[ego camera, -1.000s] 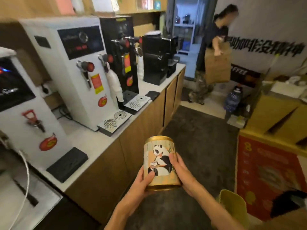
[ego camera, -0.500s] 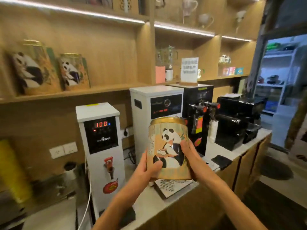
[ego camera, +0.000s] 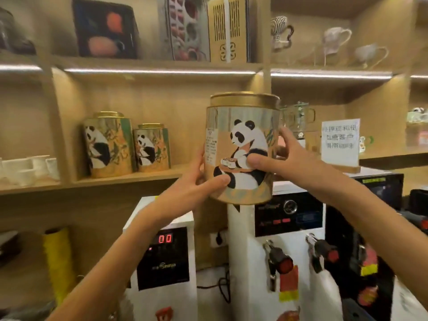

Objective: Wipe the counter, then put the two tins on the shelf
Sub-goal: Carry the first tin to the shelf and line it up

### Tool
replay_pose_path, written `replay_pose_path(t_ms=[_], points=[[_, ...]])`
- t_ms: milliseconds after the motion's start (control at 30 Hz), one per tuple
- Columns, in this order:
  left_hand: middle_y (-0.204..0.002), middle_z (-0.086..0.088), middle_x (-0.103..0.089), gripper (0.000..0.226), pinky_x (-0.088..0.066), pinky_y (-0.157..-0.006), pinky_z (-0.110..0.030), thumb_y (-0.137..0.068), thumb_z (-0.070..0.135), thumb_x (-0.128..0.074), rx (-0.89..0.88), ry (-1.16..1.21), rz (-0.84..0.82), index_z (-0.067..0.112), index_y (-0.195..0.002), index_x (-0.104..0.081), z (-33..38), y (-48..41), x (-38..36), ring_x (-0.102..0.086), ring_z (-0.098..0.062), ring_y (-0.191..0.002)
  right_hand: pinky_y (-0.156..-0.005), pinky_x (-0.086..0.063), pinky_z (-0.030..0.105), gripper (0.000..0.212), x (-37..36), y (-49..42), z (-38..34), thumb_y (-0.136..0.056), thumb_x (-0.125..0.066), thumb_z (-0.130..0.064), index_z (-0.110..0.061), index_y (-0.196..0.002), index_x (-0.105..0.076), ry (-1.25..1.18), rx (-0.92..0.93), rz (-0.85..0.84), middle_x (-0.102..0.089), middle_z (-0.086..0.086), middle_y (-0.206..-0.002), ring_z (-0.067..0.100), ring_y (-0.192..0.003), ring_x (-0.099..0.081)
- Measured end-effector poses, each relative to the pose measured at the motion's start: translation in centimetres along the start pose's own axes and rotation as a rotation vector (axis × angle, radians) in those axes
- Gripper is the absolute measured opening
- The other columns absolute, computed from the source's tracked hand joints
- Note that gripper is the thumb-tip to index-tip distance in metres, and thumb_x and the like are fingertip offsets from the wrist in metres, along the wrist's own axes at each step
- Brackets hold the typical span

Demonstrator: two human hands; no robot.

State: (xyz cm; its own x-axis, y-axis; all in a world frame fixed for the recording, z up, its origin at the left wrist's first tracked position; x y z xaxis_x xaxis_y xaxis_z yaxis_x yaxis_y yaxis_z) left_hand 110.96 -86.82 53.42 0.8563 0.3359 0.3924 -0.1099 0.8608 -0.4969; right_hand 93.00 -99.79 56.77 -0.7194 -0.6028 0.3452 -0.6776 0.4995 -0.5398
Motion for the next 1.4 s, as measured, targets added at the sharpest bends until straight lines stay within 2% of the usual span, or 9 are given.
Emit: replay_pose_path(t_ms=[67, 200, 333, 433, 533, 700, 867, 1200, 1400], points=[[-0.128, 0.042, -0.039, 0.096, -0.047, -0.077, -0.004, -0.075, 0.062, -0.070, 0.057, -0.088, 0.066, 0.057, -0.147, -0.006, -0.9, -3.0, 1.5, -0.056, 0.024, -0.099, -0.084, -0.058, 0.027, 0.123, 0.6, -3.9, 1.1, -0.044, -0.088, -0.067, -0.054, -0.143, -0.017, 0.009, 0.039, 0.006, -0.057, -0.012, -0.126, 0.006, -0.108, -0.064], [-0.129, 0.024, -0.034, 0.114, -0.030, -0.095, -0.020, -0.065, 0.071, -0.074, 0.183, -0.292, 0.182, 0.054, -0.147, 0.004, -3.9, -8.4, 3.3, -0.047, 0.005, -0.106, -0.061, -0.056, 0.012, 0.129, -0.1, -11.8, 5.0, -0.045, -0.090, -0.060, -0.050, -0.147, -0.013, -0.032, 0.074, -0.043, -0.053, -0.023, -0.107, -0.005, -0.089, -0.064], [-0.115, 0.028, -0.047, 0.106, -0.039, -0.084, -0.016, -0.068, 0.059, -0.081, 0.258, -0.379, 0.299, 0.050, -0.145, -0.010, -7.6, -13.5, 5.5, -0.052, 0.010, -0.093, -0.090, -0.059, 0.042, 0.121, -1.9, -19.7, 9.4, -0.048, -0.091, -0.054, -0.038, -0.147, -0.021, -0.068, 0.021, -0.125, -0.059, -0.001, -0.128, 0.019, -0.112, -0.063], [-0.105, 0.025, -0.052, 0.090, -0.039, -0.083, -0.020, -0.072, 0.054, -0.079, 0.340, -0.419, 0.396, 0.037, -0.142, -0.025, -11.1, -16.6, 7.2, -0.050, 0.010, -0.089, -0.092, -0.057, 0.050, 0.105, -3.0, -24.6, 12.6, -0.061, -0.090, -0.045, -0.030, -0.145, -0.029, -0.117, -0.063, -0.185, -0.059, 0.004, -0.132, 0.026, -0.114, -0.062], [-0.120, 0.011, -0.060, 0.084, -0.041, -0.096, -0.031, -0.076, 0.047, -0.080, 0.415, -0.388, 0.411, 0.029, -0.143, -0.032, -14.3, -18.8, 8.6, -0.058, -0.007, -0.105, -0.095, -0.054, 0.052, 0.095, -4.3, -28.0, 15.6, -0.064, -0.089, -0.044, -0.026, -0.140, -0.035, -0.142, -0.108, -0.233, -0.061, 0.005, -0.130, 0.027, -0.114, -0.061], [-0.130, 0.006, -0.057, 0.077, -0.039, -0.090, -0.029, -0.080, 0.042, -0.078, 0.476, -0.379, 0.451, 0.029, -0.142, -0.034, -18.0, -20.5, 9.7, -0.054, -0.001, -0.094, -0.082, -0.055, 0.042, 0.090, -6.3, -31.8, 19.2, -0.061, -0.090, -0.047, -0.028, -0.131, -0.035, -0.151, -0.142, -0.257, -0.059, 0.002, -0.123, 0.023, -0.105, -0.059], [-0.144, -0.002, -0.052, 0.083, -0.039, -0.096, -0.031, -0.081, 0.045, -0.075, 0.537, -0.430, 0.434, 0.024, -0.148, -0.030, -21.2, -21.3, 11.1, -0.051, -0.014, -0.117, -0.062, -0.047, 0.027, 0.098, -8.3, -34.2, 21.5, -0.055, -0.091, -0.051, -0.028, -0.131, -0.032, -0.081, -0.134, -0.265, -0.056, 0.000, -0.119, 0.010, -0.090, -0.056], [-0.154, -0.008, -0.040, 0.089, -0.037, -0.114, -0.045, -0.085, 0.048, -0.070, 0.605, -0.530, 0.364, 0.016, -0.151, -0.021, -24.6, -23.1, 14.8, -0.043, -0.029, -0.138, -0.104, -0.044, 0.046, 0.116, -11.6, -38.0, 24.0, -0.060, -0.090, -0.048, -0.024, -0.147, -0.016, -0.007, -0.156, -0.266, -0.043, 0.009, -0.146, 0.029, -0.128, -0.049], [-0.157, -0.006, -0.037, 0.085, -0.031, -0.115, -0.045, -0.088, 0.044, -0.068, 0.607, -0.473, 0.401, 0.021, -0.153, -0.018, -27.0, -24.6, 16.7, -0.038, -0.028, -0.142, -0.107, -0.039, 0.044, 0.122, -13.7, -39.4, 25.7, -0.061, -0.090, -0.046, -0.031, -0.151, -0.010, -0.110, -0.173, -0.203, -0.037, 0.008, -0.152, 0.029, -0.134, -0.042]])
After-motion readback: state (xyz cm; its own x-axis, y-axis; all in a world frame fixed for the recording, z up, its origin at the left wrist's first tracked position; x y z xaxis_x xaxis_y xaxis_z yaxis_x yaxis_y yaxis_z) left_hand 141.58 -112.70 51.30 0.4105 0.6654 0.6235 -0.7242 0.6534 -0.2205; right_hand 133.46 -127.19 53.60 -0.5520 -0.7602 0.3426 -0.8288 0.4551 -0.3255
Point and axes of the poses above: each hand's wrist, its own y-axis away from the middle knuckle, its own x-axis out of the back of the hand, z = x × y, the point moved 4 cm from there along -y, towards the middle knuckle
